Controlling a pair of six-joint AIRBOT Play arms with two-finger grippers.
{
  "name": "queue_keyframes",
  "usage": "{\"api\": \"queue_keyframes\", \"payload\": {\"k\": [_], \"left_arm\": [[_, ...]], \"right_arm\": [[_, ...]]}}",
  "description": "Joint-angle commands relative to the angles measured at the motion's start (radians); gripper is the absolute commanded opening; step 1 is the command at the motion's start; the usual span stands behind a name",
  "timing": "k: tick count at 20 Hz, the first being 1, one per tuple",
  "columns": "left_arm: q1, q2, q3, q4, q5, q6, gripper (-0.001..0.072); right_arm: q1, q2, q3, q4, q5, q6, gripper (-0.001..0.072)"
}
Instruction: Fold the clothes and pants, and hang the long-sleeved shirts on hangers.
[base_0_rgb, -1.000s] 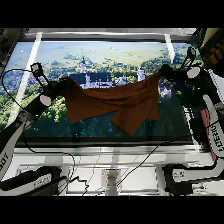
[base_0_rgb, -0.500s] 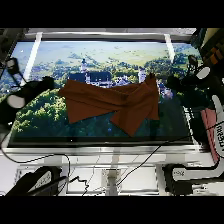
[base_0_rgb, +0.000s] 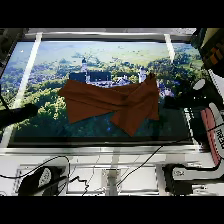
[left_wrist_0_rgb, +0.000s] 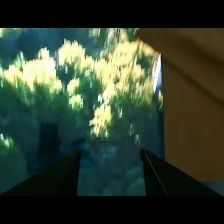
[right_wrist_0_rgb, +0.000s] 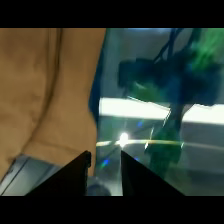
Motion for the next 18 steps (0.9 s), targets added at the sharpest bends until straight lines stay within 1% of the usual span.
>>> {"api": "queue_keyframes", "payload": {"k": [1, 2, 3, 4, 5, 6, 7, 10, 13, 15, 18], "left_arm": [[0.023, -0.003, -0.069, -0.026, -0.095, 0.001, 0.0451], [0.024, -0.018, -0.084, -0.052, -0.096, 0.001, 0.0541], [0.023, -0.035, -0.095, -0.085, -0.103, 0.001, 0.0582], [0.023, -0.052, -0.098, -0.102, -0.106, 0.001, 0.0582], [0.023, -0.068, -0.098, -0.116, -0.105, 0.001, 0.0581], [0.023, -0.08, -0.098, -0.126, -0.105, 0.001, 0.0582], [0.021, -0.09, -0.098, -0.135, -0.105, 0.001, 0.0581], [0.021, -0.106, -0.098, -0.137, -0.105, 0.001, 0.0581], [0.021, -0.11, -0.098, -0.137, -0.105, 0.001, 0.0581], [0.021, -0.11, -0.098, -0.137, -0.103, 0.001, 0.0581], [0.021, -0.11, -0.098, -0.137, -0.093, 0.001, 0.0575]], "right_arm": [[-0.001, 0.0, -0.049, 0.118, 0.015, -0.068, 0.0232], [0.0, 0.0, -0.049, 0.193, 0.011, -0.1, 0.0263], [0.0, 0.0, -0.05, 0.276, -0.003, -0.141, 0.0282], [0.0, -0.002, -0.05, 0.35, -0.024, -0.175, 0.0282], [0.0, -0.003, -0.05, 0.391, -0.054, -0.18, 0.0326], [0.002, -0.005, -0.05, 0.416, -0.085, -0.176, 0.0447], [0.006, -0.009, -0.05, 0.422, -0.102, -0.175, 0.046], [0.042, -0.048, -0.05, 0.409, -0.108, -0.139, 0.0458], [0.073, -0.087, -0.05, 0.386, -0.111, -0.13, 0.0455], [0.073, -0.089, -0.047, 0.339, -0.115, -0.115, 0.0448], [0.068, -0.088, -0.047, 0.245, -0.085, -0.068, 0.0448]]}}
